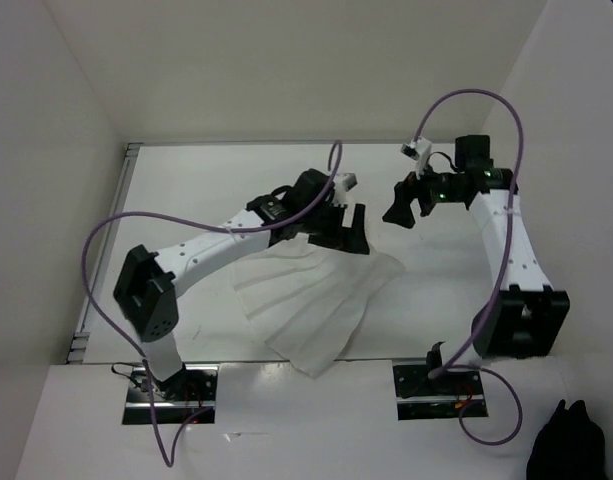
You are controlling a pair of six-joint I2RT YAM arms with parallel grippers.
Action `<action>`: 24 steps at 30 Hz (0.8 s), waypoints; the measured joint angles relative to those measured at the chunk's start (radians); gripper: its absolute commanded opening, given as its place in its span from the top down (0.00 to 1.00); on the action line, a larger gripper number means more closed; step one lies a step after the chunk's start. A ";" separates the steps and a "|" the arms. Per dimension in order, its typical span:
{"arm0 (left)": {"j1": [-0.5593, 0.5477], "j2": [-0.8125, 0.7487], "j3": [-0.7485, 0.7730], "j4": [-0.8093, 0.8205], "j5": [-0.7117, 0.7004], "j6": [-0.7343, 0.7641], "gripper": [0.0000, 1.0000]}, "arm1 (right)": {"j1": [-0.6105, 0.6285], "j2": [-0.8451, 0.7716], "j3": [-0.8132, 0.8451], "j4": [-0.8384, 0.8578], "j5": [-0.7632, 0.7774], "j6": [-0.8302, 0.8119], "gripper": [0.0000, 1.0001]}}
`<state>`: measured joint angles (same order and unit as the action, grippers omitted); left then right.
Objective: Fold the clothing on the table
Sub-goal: Flatten the skirt out
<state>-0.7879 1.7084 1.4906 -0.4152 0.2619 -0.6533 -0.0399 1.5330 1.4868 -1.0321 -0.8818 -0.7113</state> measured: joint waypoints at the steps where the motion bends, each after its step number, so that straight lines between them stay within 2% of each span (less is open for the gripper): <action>1: -0.017 0.037 0.046 -0.006 -0.006 0.011 0.00 | -0.006 -0.060 -0.049 0.087 0.044 0.039 0.01; 4: -0.051 0.200 0.205 -0.025 -0.038 0.048 0.00 | -0.077 -0.165 -0.142 0.294 0.150 0.143 0.01; 7: -0.058 0.312 0.278 -0.068 -0.072 0.069 0.00 | -0.173 -0.113 -0.127 0.407 0.153 0.202 0.01; 10: -0.058 0.391 0.328 -0.138 -0.096 0.087 0.00 | -0.247 -0.017 -0.140 0.450 0.149 0.239 0.01; 14: -0.056 0.438 0.349 -0.188 -0.118 0.110 0.00 | -0.262 0.013 -0.192 0.444 0.147 0.242 0.01; 15: -0.056 0.447 0.356 -0.195 -0.124 0.121 0.03 | -0.262 0.013 -0.193 0.443 0.144 0.241 0.01; 17: -0.056 0.468 0.372 -0.213 -0.132 0.137 0.21 | -0.265 0.011 -0.193 0.448 0.139 0.238 0.01; 18: -0.056 0.478 0.378 -0.223 -0.137 0.150 0.58 | -0.267 0.008 -0.193 0.448 0.137 0.238 0.01; 19: -0.056 0.485 0.381 -0.231 -0.143 0.152 0.75 | -0.270 0.007 -0.193 0.448 0.136 0.238 0.01; 20: -0.056 0.490 0.381 -0.242 -0.154 0.167 0.86 | -0.273 0.006 -0.192 0.448 0.134 0.238 0.01; 22: -0.056 0.497 0.370 -0.271 -0.188 0.188 1.00 | -0.275 0.002 -0.192 0.449 0.131 0.242 0.01; 24: -0.056 0.497 0.340 -0.301 -0.238 0.207 1.00 | -0.275 -0.002 -0.192 0.452 0.122 0.246 0.01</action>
<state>-0.8440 2.2055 1.8305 -0.7162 0.0242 -0.4461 -0.3149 1.5307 1.2953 -0.5797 -0.7601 -0.4648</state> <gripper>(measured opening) 0.014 0.992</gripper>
